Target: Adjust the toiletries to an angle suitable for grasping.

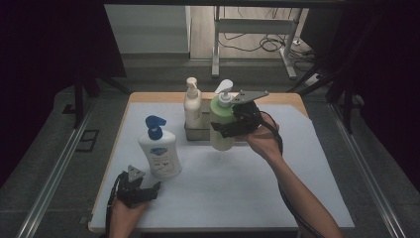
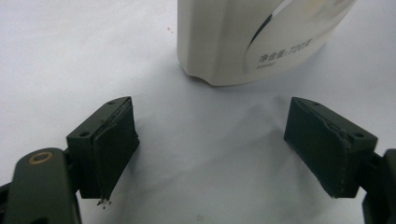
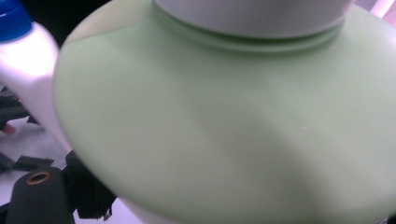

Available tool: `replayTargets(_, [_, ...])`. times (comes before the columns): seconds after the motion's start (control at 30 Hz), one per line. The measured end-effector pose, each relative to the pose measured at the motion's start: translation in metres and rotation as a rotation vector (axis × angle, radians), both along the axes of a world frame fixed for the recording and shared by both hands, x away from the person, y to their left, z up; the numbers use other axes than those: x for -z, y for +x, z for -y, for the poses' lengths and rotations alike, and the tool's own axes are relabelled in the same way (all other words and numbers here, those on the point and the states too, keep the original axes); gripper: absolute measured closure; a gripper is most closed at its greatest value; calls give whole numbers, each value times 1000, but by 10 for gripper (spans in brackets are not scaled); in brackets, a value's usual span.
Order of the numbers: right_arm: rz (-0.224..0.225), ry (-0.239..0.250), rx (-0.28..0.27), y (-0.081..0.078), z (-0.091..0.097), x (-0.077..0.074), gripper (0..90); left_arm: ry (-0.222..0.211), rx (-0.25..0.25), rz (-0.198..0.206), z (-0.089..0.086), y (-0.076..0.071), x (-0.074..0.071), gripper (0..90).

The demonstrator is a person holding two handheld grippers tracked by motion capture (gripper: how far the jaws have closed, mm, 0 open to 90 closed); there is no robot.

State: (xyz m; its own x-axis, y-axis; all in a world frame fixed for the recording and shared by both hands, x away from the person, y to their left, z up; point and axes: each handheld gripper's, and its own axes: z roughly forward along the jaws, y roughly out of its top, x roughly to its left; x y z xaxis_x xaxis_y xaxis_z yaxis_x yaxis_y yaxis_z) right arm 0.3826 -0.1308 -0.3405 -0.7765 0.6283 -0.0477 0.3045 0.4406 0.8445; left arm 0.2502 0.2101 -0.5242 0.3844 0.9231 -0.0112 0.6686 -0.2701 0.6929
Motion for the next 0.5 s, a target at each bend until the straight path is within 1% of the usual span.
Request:
replayTargets(0.03, [5,-2,2,2,0,0,123,0,0,0,0,0,0,167])
replayTargets(0.5, [13,2,60,29,-9,-7,124,0,1,0,0,0,0,167])
